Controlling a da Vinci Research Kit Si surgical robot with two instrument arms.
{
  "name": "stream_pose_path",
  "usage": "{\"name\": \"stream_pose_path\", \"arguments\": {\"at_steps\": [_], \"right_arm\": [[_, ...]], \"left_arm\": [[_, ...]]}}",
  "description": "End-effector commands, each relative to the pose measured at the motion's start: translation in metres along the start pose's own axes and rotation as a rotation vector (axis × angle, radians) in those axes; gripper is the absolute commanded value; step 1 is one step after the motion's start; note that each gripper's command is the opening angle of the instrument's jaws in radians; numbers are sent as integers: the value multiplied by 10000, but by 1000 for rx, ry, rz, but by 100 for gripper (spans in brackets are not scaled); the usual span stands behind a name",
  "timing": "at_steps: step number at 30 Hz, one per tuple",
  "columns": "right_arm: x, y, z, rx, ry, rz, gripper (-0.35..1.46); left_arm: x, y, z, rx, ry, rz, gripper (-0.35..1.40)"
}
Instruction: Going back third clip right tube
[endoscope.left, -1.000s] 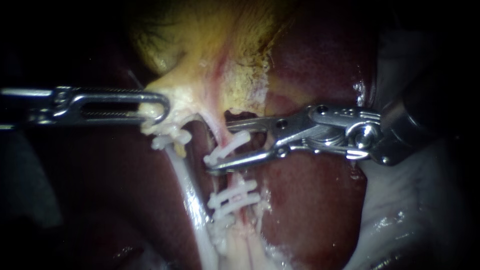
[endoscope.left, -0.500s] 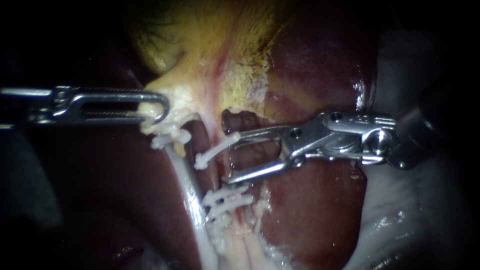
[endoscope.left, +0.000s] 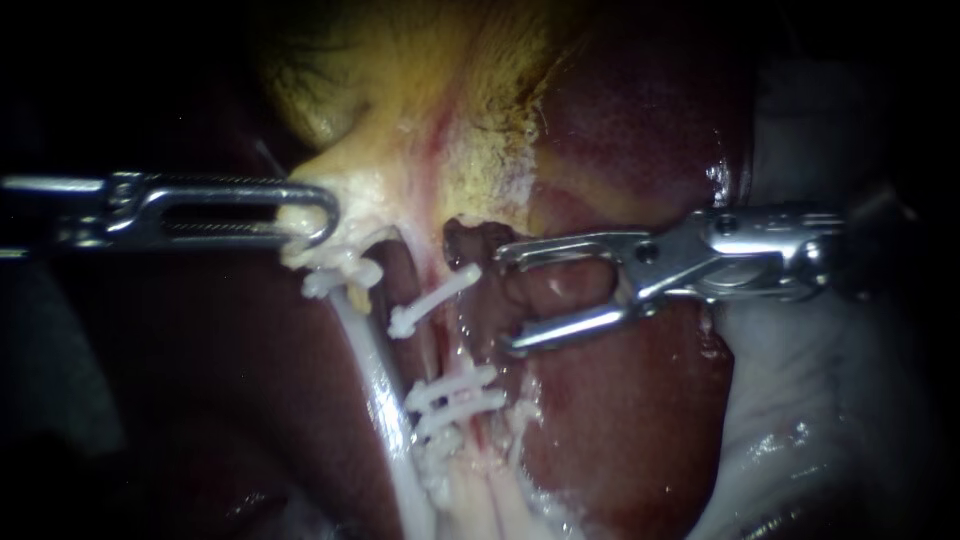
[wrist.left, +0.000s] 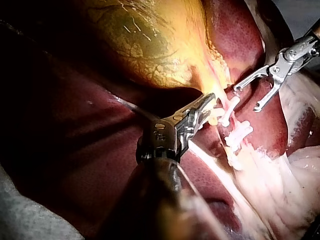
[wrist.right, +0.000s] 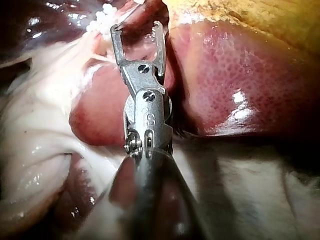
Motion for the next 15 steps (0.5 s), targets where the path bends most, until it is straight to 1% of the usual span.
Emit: {"name": "stream_pose_path", "arguments": {"at_steps": [1, 4, 7, 11, 15], "right_arm": [[2, 0, -5, -3, -1, -7, 50], [8, 1, -16, -10, 0, -10, 50], [12, 2, -19, -10, 0, -19, 50], [12, 1, -21, -8, 0, -25, 50], [11, 0, -24, -7, -1, -31, 50]], "left_arm": [[0, 0, 0, 0, 0, 0, -35], [0, 0, 0, 0, 0, 0, -35], [1, 0, 2, -1, -1, 1, -35], [5, 2, 6, -6, 3, 3, -35], [12, 5, 18, -15, 7, 8, -35]]}}
